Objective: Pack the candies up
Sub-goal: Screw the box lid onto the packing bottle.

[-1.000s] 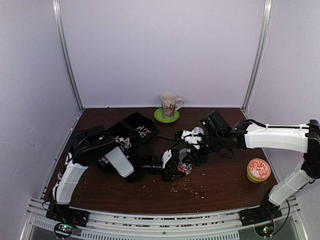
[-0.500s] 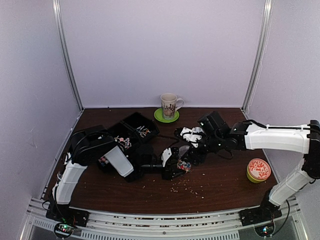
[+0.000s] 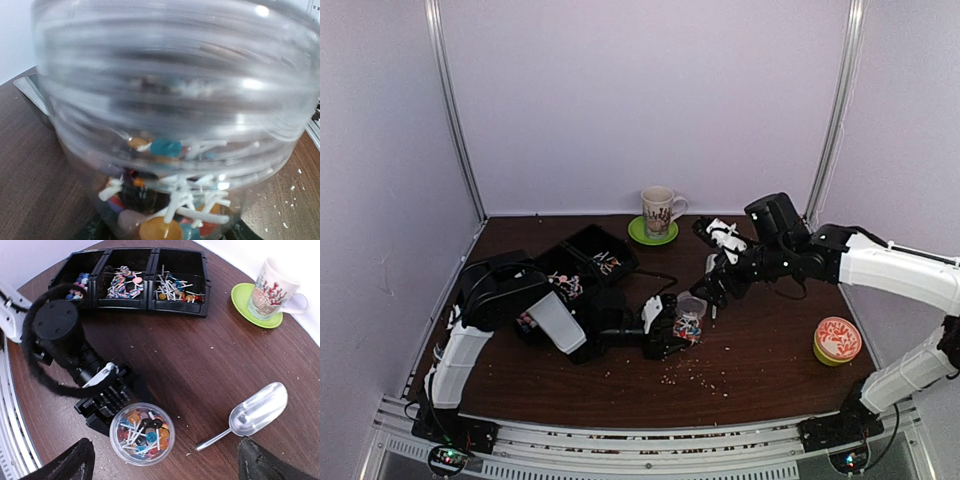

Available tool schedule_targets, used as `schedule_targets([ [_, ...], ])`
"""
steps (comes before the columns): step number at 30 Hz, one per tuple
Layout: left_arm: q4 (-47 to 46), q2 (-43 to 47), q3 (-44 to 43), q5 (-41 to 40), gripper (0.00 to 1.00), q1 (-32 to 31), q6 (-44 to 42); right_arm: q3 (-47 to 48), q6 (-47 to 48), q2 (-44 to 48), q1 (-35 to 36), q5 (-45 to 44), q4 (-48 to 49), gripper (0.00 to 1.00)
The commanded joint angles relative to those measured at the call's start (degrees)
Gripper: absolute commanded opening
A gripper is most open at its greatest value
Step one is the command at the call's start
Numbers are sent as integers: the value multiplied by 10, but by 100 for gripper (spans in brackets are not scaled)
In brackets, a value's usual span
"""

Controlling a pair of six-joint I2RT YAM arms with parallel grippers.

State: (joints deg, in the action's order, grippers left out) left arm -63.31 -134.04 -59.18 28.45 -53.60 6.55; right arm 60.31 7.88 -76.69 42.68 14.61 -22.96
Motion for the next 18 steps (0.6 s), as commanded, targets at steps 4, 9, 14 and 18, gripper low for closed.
schedule_targets([
  [4, 1, 17, 14, 8, 39, 4, -7, 75, -119, -65, -79, 113, -43, 99],
  [9, -10, 17, 18, 22, 39, 4, -8, 69, -178, -100, -113, 197, 2, 99],
  [14, -27, 9, 16, 49, 39, 4, -8, 106, -212, -158, -113, 245, -10, 66],
  [18, -41, 1, 13, 66, 39, 4, 0, 118, -221, -192, -108, 261, -20, 53],
])
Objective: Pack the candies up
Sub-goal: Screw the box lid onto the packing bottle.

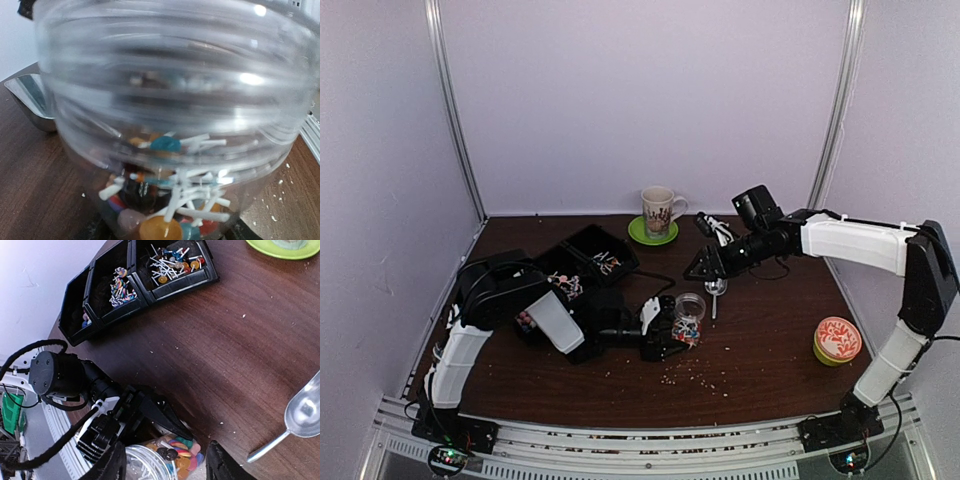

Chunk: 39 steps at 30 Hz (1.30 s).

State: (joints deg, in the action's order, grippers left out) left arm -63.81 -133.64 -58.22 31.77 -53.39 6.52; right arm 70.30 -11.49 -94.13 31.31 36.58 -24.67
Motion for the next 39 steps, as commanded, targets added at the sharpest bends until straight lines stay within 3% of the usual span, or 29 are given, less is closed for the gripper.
schedule_targets([
  [1, -37, -3, 3, 34, 39, 2, 1, 13, -30, -18, 6, 43, 3, 53],
  [16, -32, -9, -2, 35, 38, 2, 1, -44, 11, -8, 11, 91, 0, 46],
  [22, -33, -10, -3, 34, 38, 2, 4, -61, 18, -2, 11, 94, -3, 27],
  [39, -28, -5, 6, -32, 34, 2, 2, -123, -7, 48, 11, 91, 7, 13],
])
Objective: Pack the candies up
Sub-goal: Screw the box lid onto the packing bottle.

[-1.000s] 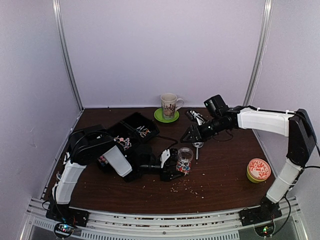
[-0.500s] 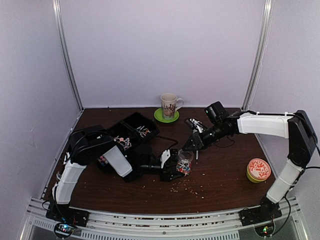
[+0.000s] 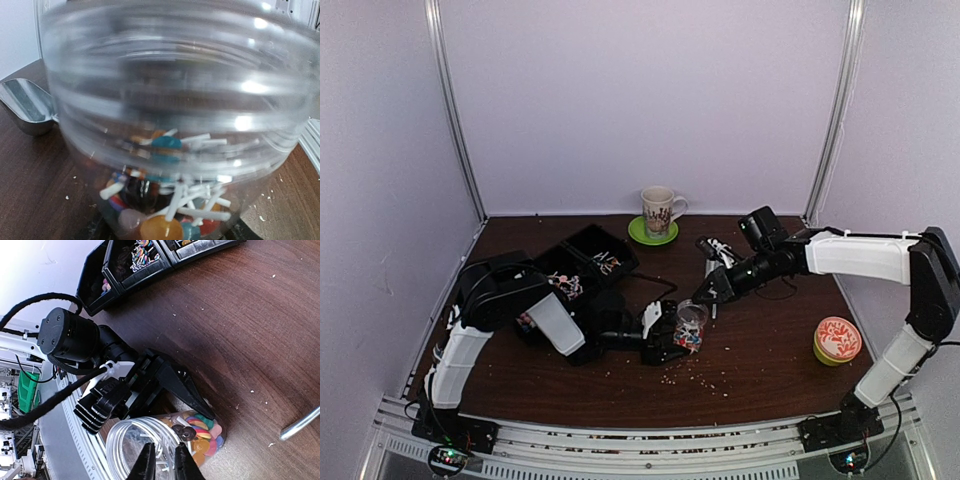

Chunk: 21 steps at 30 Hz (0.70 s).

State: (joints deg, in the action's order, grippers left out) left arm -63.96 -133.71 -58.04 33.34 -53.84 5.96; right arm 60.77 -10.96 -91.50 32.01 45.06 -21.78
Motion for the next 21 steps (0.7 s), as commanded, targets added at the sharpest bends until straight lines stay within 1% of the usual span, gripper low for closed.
schedule_targets([
  [1, -26, -4, 5, -53, 33, 7, 7, -34, -16, 28, 4, 6, -20, 12],
  [3, -25, -3, 8, -65, 29, 7, 6, -44, -20, 42, 4, 3, -20, 12],
  [5, -25, -3, 9, -69, 27, 7, 5, -55, -22, 55, 4, 4, -22, 12],
  [10, -27, -2, 9, -71, 28, 7, 6, -88, -23, 86, 5, 9, -27, 11],
  [15, -30, -3, 11, -68, 29, 7, 6, -110, -6, 115, 6, 2, -48, 12],
  [17, -33, -4, 10, -62, 30, 7, 5, -104, 1, 126, 5, -4, -56, 13],
  [21, -44, -6, 12, -45, 32, 7, 5, -65, 9, 130, 3, -38, -70, 22],
])
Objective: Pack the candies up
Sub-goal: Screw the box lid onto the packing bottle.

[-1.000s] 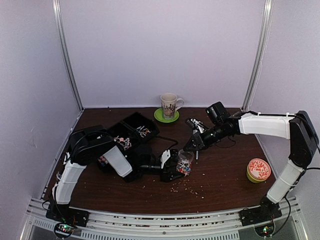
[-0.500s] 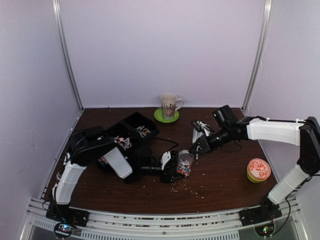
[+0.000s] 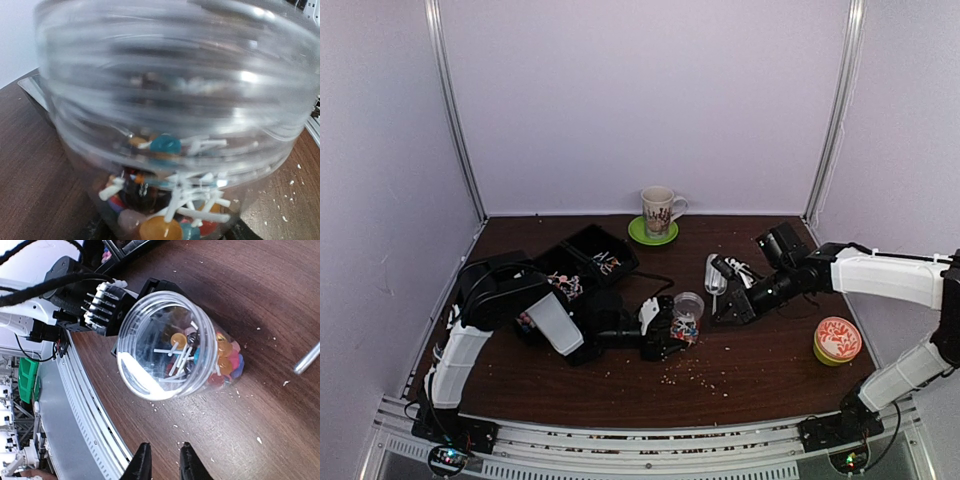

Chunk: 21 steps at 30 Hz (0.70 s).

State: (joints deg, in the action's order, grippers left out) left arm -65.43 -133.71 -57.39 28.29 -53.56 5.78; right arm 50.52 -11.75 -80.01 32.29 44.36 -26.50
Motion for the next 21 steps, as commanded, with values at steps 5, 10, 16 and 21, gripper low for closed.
schedule_targets([
  [5, -37, -10, 4, 31, 33, 4, 7, 108, 27, -19, -2, -58, -26, 38],
  [10, -39, -11, 2, 48, 32, 4, 9, 189, 62, -105, -1, -52, -50, 39],
  [16, -32, -12, -2, 51, 32, 4, 9, 225, 79, -167, 12, -20, -56, 41],
  [21, -30, -14, -5, 53, 32, 4, 11, 217, 90, -187, 27, -18, -61, 41],
])
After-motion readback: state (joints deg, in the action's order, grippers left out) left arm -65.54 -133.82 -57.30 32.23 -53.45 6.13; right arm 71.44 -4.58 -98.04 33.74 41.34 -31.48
